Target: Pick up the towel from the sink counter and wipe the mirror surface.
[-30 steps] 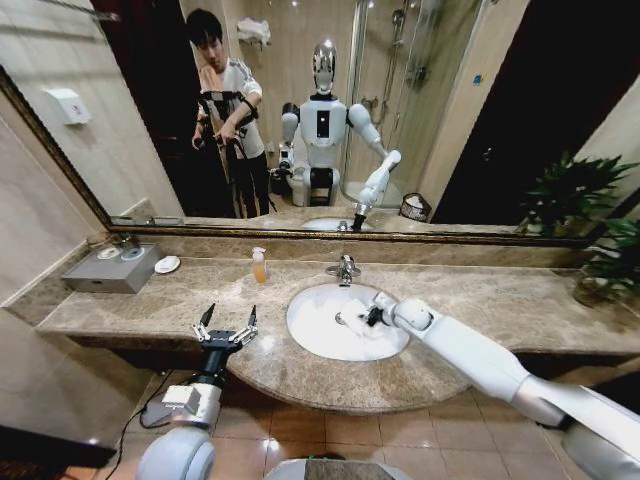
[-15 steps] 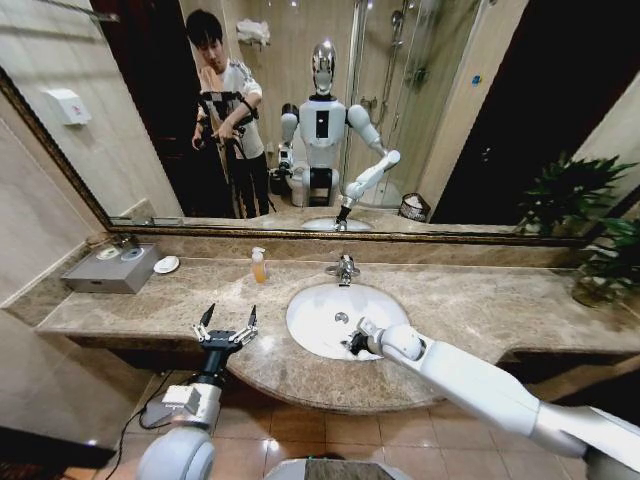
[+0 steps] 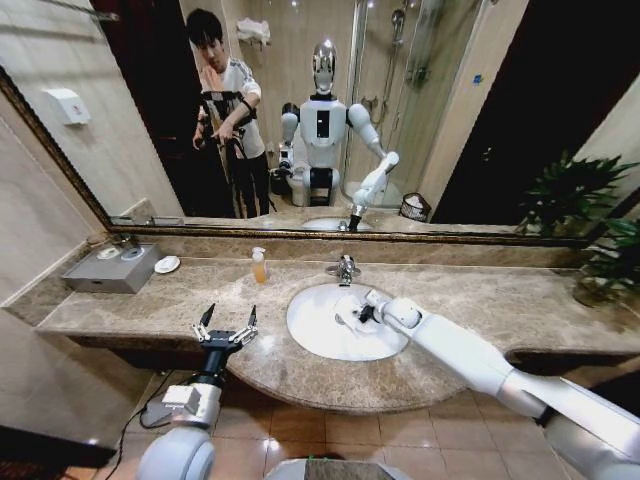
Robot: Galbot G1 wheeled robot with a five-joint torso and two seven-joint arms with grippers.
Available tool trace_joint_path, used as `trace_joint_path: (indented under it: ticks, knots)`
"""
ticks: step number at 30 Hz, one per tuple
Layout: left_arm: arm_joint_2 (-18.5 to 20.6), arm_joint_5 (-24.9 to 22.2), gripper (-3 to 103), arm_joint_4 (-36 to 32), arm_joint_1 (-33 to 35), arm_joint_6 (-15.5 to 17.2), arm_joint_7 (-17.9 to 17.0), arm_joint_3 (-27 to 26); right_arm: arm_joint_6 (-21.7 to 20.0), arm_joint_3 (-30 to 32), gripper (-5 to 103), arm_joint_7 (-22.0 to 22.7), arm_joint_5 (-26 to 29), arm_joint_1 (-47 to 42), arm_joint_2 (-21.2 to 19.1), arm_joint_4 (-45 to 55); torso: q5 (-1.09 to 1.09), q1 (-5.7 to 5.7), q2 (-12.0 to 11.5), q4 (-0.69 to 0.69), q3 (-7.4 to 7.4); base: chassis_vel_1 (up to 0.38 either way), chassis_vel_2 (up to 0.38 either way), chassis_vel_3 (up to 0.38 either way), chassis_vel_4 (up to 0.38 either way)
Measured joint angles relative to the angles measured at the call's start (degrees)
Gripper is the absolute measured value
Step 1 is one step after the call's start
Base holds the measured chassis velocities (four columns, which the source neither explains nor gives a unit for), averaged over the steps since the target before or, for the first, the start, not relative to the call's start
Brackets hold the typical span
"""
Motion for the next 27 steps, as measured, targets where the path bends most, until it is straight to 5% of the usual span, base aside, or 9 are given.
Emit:
trace_joint_path:
  ticks: [8,20,27]
  knots:
    - [0.0,0.0,100,0.0,0.0,0.0,0.0,0.0,-1.6,-4.3,13,4.2,3.8,-1.5,-0.8,8.3,0.0,-0.01,0.0,-0.02,-0.01,0.0,0.0,0.0,0.0]
    - [0.0,0.0,100,0.0,0.0,0.0,0.0,0.0,2.5,-0.5,13,6.9,3.0,4.0,6.0,-4.6,0.0,0.0,0.0,0.02,0.0,0.0,0.0,0.0,0.0]
    - [0.0,0.0,100,0.0,0.0,0.0,0.0,0.0,2.0,-1.4,13,8.7,4.6,0.1,2.7,2.4,0.02,0.0,0.0,0.0,0.0,0.0,0.0,0.0,0.0]
